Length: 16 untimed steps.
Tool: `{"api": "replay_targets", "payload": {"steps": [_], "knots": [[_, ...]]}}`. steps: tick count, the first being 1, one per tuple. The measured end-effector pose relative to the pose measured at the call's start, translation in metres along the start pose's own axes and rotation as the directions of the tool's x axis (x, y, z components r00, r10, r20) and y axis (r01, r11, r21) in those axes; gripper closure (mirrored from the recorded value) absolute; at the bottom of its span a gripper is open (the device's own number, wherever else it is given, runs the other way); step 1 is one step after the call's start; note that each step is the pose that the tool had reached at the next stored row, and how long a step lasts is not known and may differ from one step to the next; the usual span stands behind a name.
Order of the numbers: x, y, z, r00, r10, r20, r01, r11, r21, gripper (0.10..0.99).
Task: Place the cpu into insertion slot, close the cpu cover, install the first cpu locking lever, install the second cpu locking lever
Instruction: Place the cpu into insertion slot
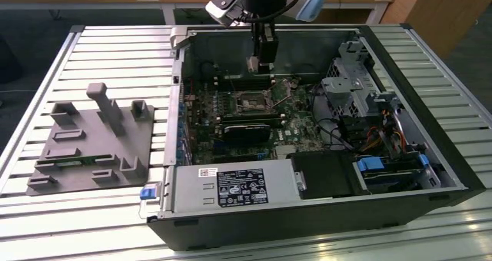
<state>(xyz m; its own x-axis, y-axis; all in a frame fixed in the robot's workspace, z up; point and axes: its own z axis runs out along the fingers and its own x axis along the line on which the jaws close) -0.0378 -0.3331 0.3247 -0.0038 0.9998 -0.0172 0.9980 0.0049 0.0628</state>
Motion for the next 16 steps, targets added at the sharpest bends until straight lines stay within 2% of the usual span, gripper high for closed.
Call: {"api": "replay_targets", "payload": {"steps": [5,16], "knots": [[0.0008,-0.0012,0.0083,0.9999,0.012,0.0075,-0.012,0.9999,0.004,0.545],[0.0052,-0.0025,0.0278,0.9999,-0.015,0.0058,0.015,0.9999,0.003,0.545]]}}
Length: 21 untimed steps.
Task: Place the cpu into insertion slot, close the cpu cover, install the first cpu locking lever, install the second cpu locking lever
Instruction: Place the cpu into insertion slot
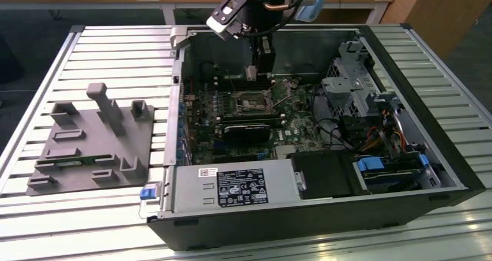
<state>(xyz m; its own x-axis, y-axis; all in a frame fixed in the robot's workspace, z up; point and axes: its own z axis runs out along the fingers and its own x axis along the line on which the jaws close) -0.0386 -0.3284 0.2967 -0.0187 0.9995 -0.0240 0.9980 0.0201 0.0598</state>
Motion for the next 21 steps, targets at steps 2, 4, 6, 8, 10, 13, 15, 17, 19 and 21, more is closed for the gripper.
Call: {"api": "replay_targets", "payload": {"steps": [2,4,6,8,10,13,15,17,19,21], "knots": [[0.0008,-0.0002,0.0036,1.0,0.0,-0.0001,0.0,1.0,0.0,0.545],[0.001,-0.0005,0.0073,1.0,0.0,0.0,0.0,1.0,0.0,0.545],[0.0011,-0.0008,0.0106,1.0,0.0,0.0005,0.0,1.0,0.0,0.545],[0.0011,-0.001,0.0142,1.0,0.0,0.0005,0.0,1.0,0.001,0.545],[0.0013,-0.0013,0.0192,1.0,0.0,0.0004,0.0,1.0,0.0,0.545],[0.0018,-0.0015,0.023,1.0,0.0,0.0005,0.0,1.0,0.001,0.545],[0.0025,-0.0017,0.0258,1.0,0.0,0.0005,0.0,1.0,0.001,0.545],[0.0043,-0.0019,0.0292,1.0,0.0,0.0021,0.0,1.0,0.001,0.545],[0.0061,-0.002,0.0329,1.0,0.0,0.0044,0.0,1.0,0.001,0.545],[0.0069,-0.0022,0.0365,1.0,-0.001,0.0051,0.001,1.0,0.001,0.545]]}}
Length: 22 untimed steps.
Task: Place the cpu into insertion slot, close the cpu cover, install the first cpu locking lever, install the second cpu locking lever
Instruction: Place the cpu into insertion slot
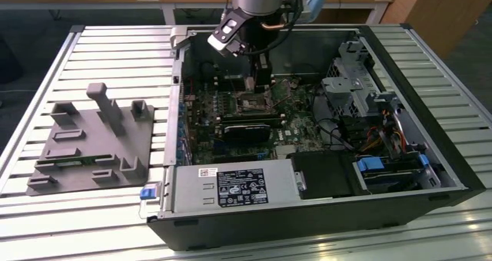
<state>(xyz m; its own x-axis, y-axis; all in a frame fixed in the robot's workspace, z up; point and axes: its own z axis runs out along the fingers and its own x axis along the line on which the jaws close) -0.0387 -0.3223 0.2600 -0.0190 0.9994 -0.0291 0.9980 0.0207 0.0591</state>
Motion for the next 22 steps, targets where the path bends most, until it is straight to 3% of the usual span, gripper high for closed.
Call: {"api": "replay_targets", "payload": {"steps": [12,16,22], "knots": [[0.0035,-0.0009,0.0159,1.0,-0.006,0.0015,0.006,1.0,0.0,0.545],[0.0089,-0.0012,0.0221,0.9999,-0.006,0.0094,0.006,1.0,0.0,0.545],[0.0115,-0.002,0.0328,0.9999,-0.006,0.0122,0.006,1.0,0.0,0.545]]}}
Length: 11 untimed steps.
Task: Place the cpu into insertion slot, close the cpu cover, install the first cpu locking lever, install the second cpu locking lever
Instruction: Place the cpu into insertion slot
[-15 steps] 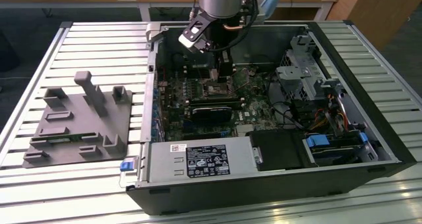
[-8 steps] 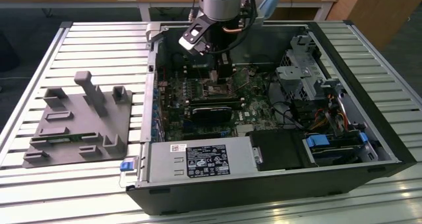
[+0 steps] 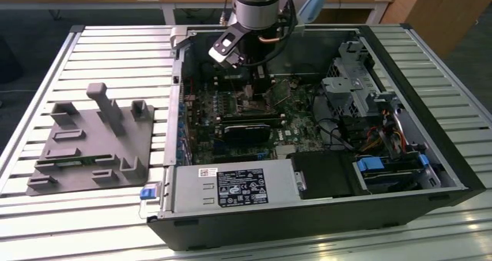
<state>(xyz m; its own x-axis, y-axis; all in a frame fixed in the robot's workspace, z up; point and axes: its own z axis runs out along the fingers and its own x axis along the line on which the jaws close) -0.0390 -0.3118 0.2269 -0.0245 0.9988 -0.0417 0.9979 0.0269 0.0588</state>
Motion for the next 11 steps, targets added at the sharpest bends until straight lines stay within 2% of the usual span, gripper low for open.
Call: {"api": "replay_targets", "payload": {"steps": [5,11], "knots": [[0.0015,-0.0008,0.0074,1.0,0.0,0.001,0.0,1.0,0.0,0.545],[0.0016,-0.0017,0.0094,1.0,0.0,0.001,0.0,1.0,0.0,0.545]]}}
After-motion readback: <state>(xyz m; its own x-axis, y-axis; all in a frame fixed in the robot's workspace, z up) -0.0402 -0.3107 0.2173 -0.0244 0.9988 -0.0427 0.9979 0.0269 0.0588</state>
